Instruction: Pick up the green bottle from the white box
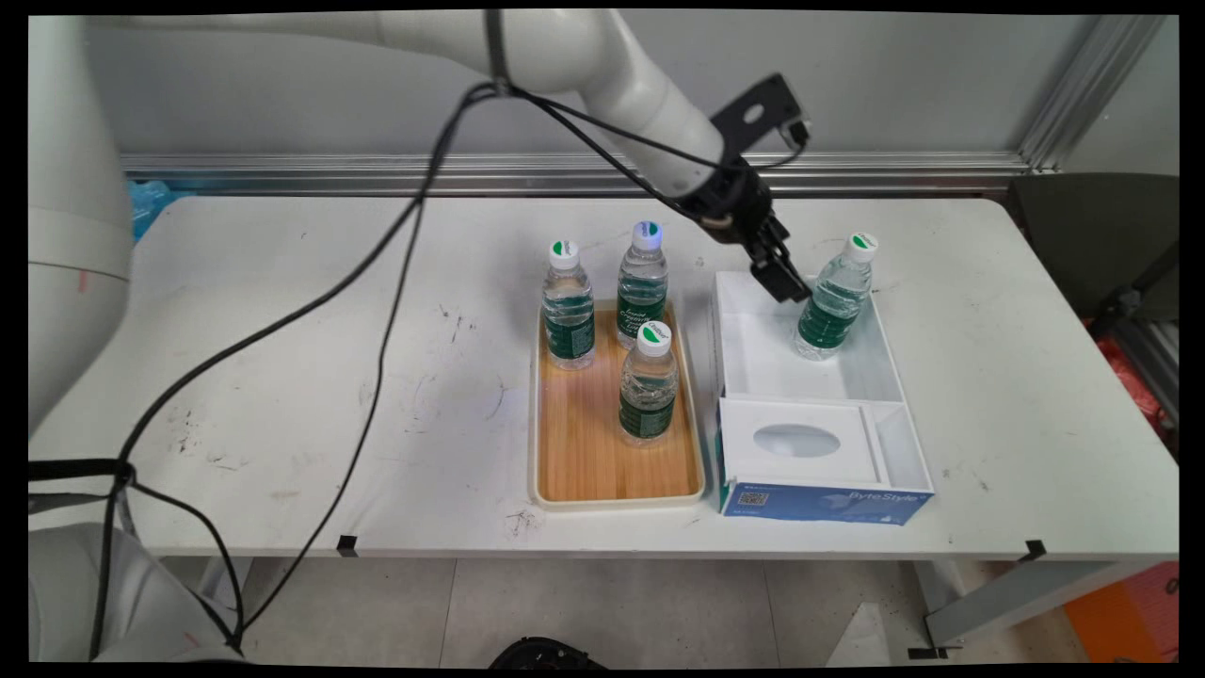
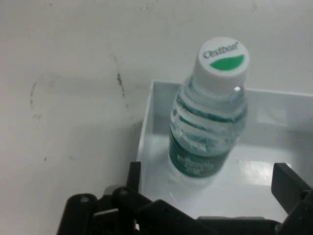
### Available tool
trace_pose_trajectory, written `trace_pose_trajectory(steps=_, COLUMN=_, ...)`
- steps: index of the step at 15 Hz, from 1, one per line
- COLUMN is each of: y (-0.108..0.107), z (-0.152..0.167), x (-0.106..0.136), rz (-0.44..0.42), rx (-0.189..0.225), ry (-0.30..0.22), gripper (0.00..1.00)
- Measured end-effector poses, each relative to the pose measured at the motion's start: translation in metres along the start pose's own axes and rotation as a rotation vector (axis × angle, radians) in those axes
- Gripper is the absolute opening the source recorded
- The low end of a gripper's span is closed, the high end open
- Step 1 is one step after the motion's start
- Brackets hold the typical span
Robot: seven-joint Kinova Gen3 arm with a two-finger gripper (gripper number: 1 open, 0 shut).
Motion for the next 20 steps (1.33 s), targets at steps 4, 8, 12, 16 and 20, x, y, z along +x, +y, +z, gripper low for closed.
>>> trace_pose_trajectory(steps=4, y=-0.007, z=0.037, x=0.004, rz=-0.001, rx=-0.016, ry=0.006, gripper=1.00)
trace_pose_trajectory(steps=8, y=-0.011, z=0.057, x=0.008, rz=-0.010, rx=-0.036, ry=0.013, gripper=1.00)
trace_pose_trajectory(steps=12, y=-0.013, z=0.074, x=0.010, rz=-0.018, rx=-0.056, ry=0.018, gripper=1.00)
trace_pose_trajectory(steps=16, y=-0.014, z=0.082, x=0.012, rz=-0.025, rx=-0.068, ry=0.022, gripper=1.00)
trace_pose_trajectory(steps=20, y=-0.016, z=0.086, x=0.015, rz=-0.027, rx=-0.075, ry=0.029, gripper=0.00)
